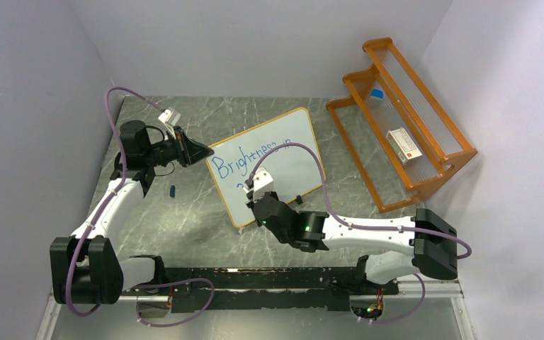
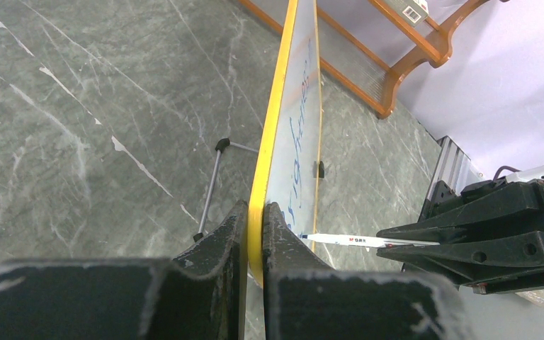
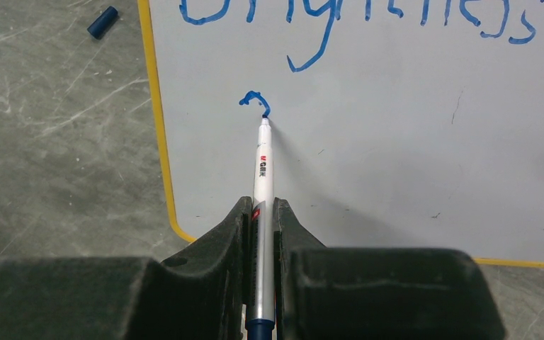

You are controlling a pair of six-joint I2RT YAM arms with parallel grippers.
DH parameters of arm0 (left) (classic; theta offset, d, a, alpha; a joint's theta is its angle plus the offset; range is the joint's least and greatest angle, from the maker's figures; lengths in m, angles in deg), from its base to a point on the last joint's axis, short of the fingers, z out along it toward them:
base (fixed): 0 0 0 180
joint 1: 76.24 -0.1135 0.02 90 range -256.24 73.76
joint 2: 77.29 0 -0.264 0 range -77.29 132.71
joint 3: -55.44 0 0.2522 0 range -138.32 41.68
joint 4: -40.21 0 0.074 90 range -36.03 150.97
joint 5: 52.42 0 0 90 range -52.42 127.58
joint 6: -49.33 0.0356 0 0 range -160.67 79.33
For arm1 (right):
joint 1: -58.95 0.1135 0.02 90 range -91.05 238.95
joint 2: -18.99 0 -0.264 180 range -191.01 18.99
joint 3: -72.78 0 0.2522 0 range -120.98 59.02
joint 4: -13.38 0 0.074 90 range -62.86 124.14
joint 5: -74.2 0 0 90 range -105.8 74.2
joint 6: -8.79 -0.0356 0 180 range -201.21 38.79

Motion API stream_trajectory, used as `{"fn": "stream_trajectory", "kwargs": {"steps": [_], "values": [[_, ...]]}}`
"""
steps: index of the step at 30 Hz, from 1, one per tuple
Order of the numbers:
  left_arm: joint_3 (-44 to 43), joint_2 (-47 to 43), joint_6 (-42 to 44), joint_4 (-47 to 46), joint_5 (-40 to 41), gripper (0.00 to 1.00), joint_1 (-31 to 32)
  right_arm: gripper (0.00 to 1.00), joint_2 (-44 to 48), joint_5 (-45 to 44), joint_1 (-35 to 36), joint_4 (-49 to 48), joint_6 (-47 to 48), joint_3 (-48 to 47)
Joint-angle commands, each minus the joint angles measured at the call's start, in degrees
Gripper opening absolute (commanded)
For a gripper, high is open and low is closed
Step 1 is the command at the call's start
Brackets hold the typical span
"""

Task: Write a sentence on the whiteboard

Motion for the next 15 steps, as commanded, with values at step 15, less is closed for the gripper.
{"fn": "stream_trajectory", "kwargs": {"steps": [15], "values": [[2.01, 1.94, 3.62, 6.98, 4.04, 0.05, 1.16, 0.00, 1.48, -2.76, -2.17, 0.95, 1.55, 0.04]]}}
